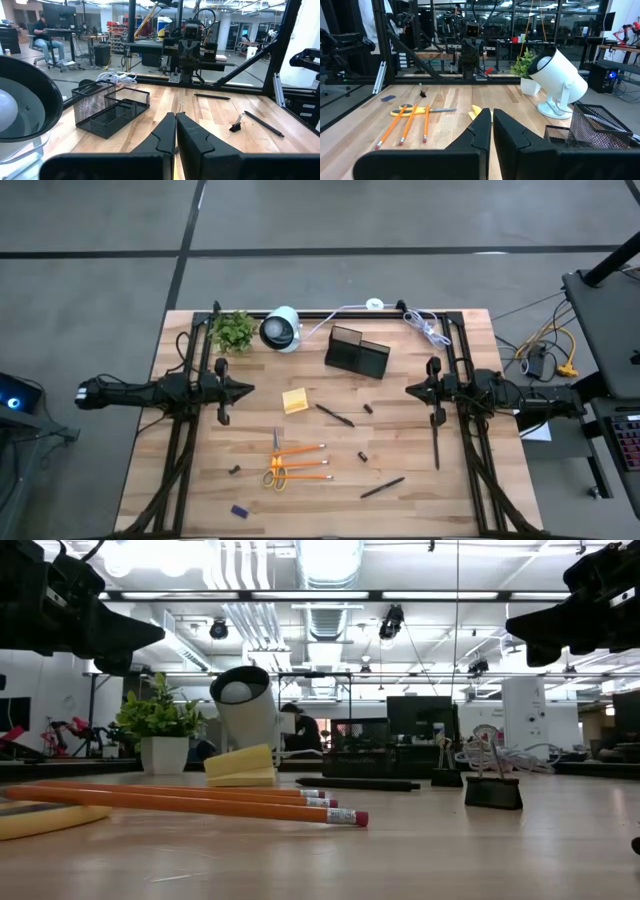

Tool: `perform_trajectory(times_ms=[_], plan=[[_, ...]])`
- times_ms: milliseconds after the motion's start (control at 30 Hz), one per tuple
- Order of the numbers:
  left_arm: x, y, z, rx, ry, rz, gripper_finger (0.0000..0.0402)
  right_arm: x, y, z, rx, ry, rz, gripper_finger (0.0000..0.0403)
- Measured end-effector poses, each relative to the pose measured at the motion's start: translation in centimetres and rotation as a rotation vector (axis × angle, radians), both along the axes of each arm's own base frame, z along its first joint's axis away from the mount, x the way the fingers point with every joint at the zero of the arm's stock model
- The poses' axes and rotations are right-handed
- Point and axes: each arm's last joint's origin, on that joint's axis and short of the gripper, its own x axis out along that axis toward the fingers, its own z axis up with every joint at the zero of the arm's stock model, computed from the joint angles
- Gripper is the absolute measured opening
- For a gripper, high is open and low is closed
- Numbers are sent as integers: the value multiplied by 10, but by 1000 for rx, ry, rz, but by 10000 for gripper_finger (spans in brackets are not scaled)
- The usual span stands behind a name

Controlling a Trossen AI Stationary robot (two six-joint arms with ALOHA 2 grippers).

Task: Pick and place office supplies into organizer

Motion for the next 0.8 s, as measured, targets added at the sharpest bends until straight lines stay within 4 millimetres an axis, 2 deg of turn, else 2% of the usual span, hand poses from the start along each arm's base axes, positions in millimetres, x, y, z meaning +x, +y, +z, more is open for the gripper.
perform_trajectory(times_ms=[800], plan=[[0,0,1,-1,-10,2,0,0,0,2,0,-25,0,9]])
